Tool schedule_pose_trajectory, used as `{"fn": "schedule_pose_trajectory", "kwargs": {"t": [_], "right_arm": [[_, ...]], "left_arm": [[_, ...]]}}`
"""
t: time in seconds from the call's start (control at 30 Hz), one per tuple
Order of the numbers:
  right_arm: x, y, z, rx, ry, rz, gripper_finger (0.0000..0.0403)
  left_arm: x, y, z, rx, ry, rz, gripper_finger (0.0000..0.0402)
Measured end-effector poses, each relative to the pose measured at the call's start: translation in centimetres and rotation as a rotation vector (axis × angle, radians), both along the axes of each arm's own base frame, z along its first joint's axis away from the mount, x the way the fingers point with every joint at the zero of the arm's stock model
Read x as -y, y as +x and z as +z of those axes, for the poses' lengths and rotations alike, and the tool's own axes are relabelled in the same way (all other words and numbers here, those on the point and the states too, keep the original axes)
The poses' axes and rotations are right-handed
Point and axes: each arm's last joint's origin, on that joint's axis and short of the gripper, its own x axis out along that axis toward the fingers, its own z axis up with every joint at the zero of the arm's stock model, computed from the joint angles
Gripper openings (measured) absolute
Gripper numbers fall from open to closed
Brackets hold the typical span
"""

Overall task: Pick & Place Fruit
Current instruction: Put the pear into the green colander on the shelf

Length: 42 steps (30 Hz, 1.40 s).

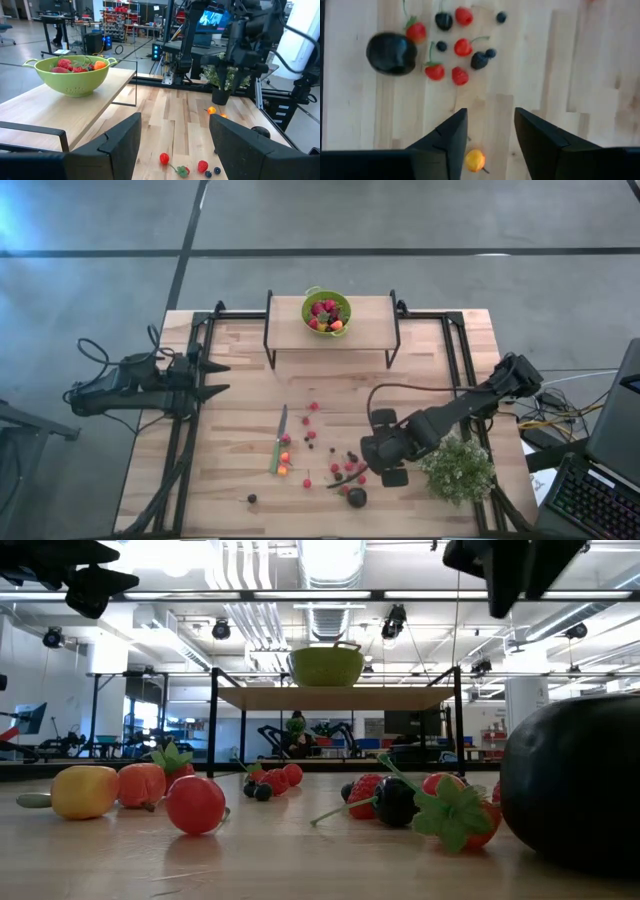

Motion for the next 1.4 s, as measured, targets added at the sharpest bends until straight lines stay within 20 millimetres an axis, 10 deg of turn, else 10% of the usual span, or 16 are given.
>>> {"fn": "schedule_pose_trajectory", "kwargs": {"t": [0.47, 1.4], "right_arm": [[-2.9, -1.2, -4.2, -0.127, -0.039, -0.008, 0.0228], [-2.2, -3.4, -12.3, -0.089, 0.035, -0.067, 0.0256]], "left_arm": [[0.0, 0.0, 0.0, 0.0, 0.0, 0.0, 0.0241], [0.0, 0.0, 0.0, 0.0, 0.0, 0.0, 0.0241]]}}
